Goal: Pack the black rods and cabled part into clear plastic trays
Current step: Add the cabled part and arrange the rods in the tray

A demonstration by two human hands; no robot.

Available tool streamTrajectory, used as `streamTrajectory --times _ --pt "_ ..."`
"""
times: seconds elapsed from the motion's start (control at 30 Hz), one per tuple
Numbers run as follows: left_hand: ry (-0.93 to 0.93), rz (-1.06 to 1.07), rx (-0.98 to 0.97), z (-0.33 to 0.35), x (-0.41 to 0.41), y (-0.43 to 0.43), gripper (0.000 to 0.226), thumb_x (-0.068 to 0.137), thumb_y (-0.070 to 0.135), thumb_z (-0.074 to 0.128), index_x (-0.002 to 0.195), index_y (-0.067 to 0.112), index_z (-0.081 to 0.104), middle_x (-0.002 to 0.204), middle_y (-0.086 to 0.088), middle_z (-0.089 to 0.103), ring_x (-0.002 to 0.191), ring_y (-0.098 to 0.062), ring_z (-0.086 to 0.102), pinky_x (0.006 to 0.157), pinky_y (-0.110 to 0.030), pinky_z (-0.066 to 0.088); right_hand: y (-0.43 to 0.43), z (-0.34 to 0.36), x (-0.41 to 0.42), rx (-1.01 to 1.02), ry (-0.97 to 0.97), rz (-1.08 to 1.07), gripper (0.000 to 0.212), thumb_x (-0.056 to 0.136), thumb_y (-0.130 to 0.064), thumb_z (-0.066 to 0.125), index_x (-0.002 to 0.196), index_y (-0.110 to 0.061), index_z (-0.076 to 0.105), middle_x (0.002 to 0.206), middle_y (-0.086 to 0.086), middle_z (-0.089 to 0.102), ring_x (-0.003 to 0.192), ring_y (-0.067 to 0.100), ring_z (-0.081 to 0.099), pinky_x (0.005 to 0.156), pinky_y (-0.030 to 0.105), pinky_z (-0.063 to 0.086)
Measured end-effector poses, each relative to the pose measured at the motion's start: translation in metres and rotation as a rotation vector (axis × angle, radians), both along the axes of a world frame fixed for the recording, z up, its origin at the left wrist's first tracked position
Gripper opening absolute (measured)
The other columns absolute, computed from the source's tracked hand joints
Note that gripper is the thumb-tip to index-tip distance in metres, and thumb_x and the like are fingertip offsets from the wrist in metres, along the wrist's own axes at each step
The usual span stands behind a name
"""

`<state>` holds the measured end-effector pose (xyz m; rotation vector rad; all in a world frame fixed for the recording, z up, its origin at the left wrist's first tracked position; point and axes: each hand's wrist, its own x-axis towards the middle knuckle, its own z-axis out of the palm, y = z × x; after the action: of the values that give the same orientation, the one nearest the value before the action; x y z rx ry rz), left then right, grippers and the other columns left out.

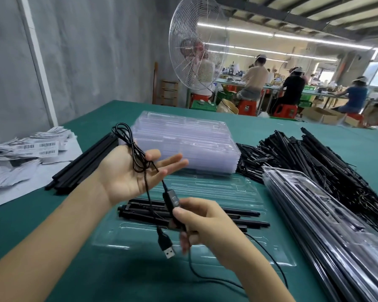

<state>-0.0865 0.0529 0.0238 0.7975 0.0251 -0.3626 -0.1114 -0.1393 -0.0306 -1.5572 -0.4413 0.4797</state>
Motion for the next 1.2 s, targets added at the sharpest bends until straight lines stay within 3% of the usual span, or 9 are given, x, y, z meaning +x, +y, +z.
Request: streamTrajectory --times 0.07,0.17,0.33,0.47,0.63,0.8,0.9,1.07,1.2 --pt "0.022 -0.002 0.170 -0.004 0.000 0.011 0.071 0.099 0.050 0.022 0.054 0.006 0.055 0.110 -0.022 0.068 0.093 -0.034 0.070 0.031 -0.021 0.045 -0.009 0.009 0.002 -0.037 -0.034 -0.052 0.011 0.090 -0.013 0.060 0.090 -0.019 0.069 0.070 0.002 0.058 0.043 0.006 0.042 0.040 0.017 0.034" --pt "0.072 -0.048 0.444 -0.005 -0.002 0.030 0.061 0.097 0.053 0.026 0.080 0.004 0.060 0.107 -0.025 0.068 0.063 -0.034 0.070 0.024 -0.012 0.029 -0.028 0.028 0.002 -0.265 -0.317 -0.107 0.027 0.083 -0.012 0.068 0.102 -0.032 0.066 0.071 -0.005 0.057 0.053 0.008 0.044 0.050 0.016 0.037" --pt "-0.040 -0.255 1.014 0.005 -0.006 0.052 0.090 0.060 0.092 0.037 0.090 0.014 0.072 0.061 -0.012 0.058 0.031 -0.011 0.030 0.032 -0.010 0.023 -0.054 0.054 -0.005 -0.707 -0.837 -0.274 0.023 0.077 -0.018 0.073 0.095 -0.032 0.067 0.078 -0.019 0.062 0.062 -0.004 0.050 0.062 0.013 0.039" --pt "-0.248 -0.339 1.588 -0.007 -0.009 0.056 0.072 0.059 0.089 0.043 0.078 0.026 0.074 0.048 0.006 0.039 0.040 -0.013 0.025 0.039 -0.018 0.021 -0.043 0.035 -0.007 -0.848 -0.931 -0.233 0.036 0.079 -0.019 0.074 0.113 -0.026 0.068 0.096 -0.008 0.053 0.086 0.011 0.053 0.081 0.027 0.045" --pt "-0.205 -0.460 1.847 -0.042 -0.010 0.060 0.051 0.080 0.069 0.053 0.063 0.021 0.060 0.052 0.009 0.050 0.044 -0.013 0.042 0.045 -0.020 0.036 -0.032 -0.024 0.000 -0.901 -0.699 -0.047 0.043 0.091 -0.032 0.059 0.133 -0.024 0.054 0.101 -0.006 0.039 0.095 0.010 0.044 0.085 0.015 0.032" --pt "-0.279 -0.252 2.130 -0.062 -0.018 0.039 0.033 0.085 0.061 0.054 0.085 0.028 0.056 0.086 0.012 0.063 0.080 -0.006 0.056 0.072 -0.025 0.044 -0.037 -0.049 0.001 -0.753 -0.658 -0.104 0.037 0.096 -0.029 0.047 0.132 -0.023 0.054 0.095 -0.015 0.038 0.089 -0.008 0.038 0.079 0.001 0.027" --pt "-0.602 -0.047 2.532 -0.065 -0.030 0.014 0.040 0.087 0.061 0.046 0.114 0.031 0.046 0.117 0.009 0.047 0.111 -0.015 0.041 0.089 -0.029 0.035 -0.042 -0.049 0.001 -0.712 -0.673 -0.131 0.030 0.094 -0.026 0.053 0.122 -0.026 0.062 0.092 -0.018 0.042 0.089 -0.009 0.041 0.078 -0.001 0.028" --pt "-0.961 -0.062 1.772 -0.072 -0.036 -0.037 0.019 0.092 0.042 0.054 0.109 0.035 0.059 0.104 0.021 0.049 0.101 0.004 0.039 0.093 -0.020 0.037 -0.045 -0.046 0.002 -0.731 -0.706 -0.150 0.027 0.089 -0.026 0.061 0.115 -0.029 0.067 0.085 -0.016 0.044 0.085 -0.001 0.044 0.076 0.001 0.028" --pt "-0.923 -0.199 1.666 -0.087 -0.022 -0.052 0.014 0.088 0.030 0.065 0.100 0.025 0.066 0.091 0.017 0.052 0.083 0.003 0.048 0.082 -0.018 0.042 -0.045 -0.043 0.004 -0.723 -0.612 -0.166 0.025 0.082 -0.021 0.068 0.105 -0.030 0.072 0.081 -0.014 0.048 0.076 -0.005 0.044 0.071 0.003 0.032"
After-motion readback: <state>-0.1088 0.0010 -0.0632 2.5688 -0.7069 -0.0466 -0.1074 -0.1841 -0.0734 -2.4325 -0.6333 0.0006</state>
